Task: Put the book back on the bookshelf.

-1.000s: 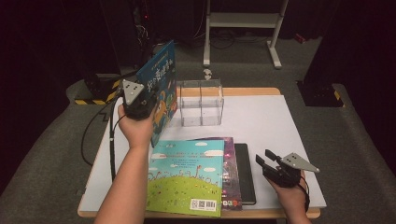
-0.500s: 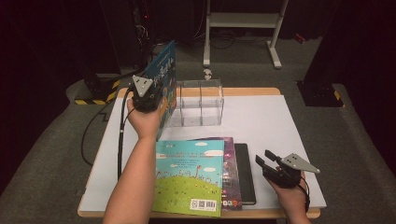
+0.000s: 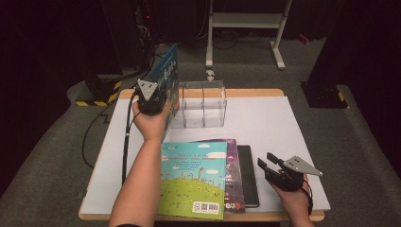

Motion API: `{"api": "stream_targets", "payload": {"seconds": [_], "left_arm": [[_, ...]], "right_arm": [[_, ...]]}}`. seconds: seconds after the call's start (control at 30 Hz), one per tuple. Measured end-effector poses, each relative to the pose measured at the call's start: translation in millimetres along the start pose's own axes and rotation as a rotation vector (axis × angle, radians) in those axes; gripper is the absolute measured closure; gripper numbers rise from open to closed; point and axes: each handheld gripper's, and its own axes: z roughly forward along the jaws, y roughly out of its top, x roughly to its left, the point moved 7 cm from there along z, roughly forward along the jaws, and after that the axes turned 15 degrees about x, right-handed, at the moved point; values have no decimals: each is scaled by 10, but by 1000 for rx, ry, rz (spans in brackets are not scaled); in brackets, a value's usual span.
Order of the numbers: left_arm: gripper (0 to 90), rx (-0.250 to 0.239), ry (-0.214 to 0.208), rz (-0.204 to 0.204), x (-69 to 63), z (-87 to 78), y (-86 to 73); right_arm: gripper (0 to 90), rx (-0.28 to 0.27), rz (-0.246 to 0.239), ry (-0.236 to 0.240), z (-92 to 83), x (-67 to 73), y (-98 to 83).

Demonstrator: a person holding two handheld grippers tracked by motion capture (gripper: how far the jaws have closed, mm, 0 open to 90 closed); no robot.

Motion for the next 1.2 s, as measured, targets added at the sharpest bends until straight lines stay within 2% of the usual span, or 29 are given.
{"api": "stream_targets", "payload": {"seconds": [0.1, 0.33, 0.57, 1.2], "left_arm": [[828, -4, -2, 0, 9, -28, -21], [820, 28, -2, 22, 13, -115, -91], [813, 48, 2, 15, 36, -163, -132], [825, 26, 19, 14, -35, -24, -135]], "right_arm": [[514, 2, -2, 1, 5, 14, -1], [513, 10, -10, 4, 18, 56, -6], [513, 9, -14, 2, 13, 74, -3], [513, 5, -14, 5, 1, 73, 3]]}}
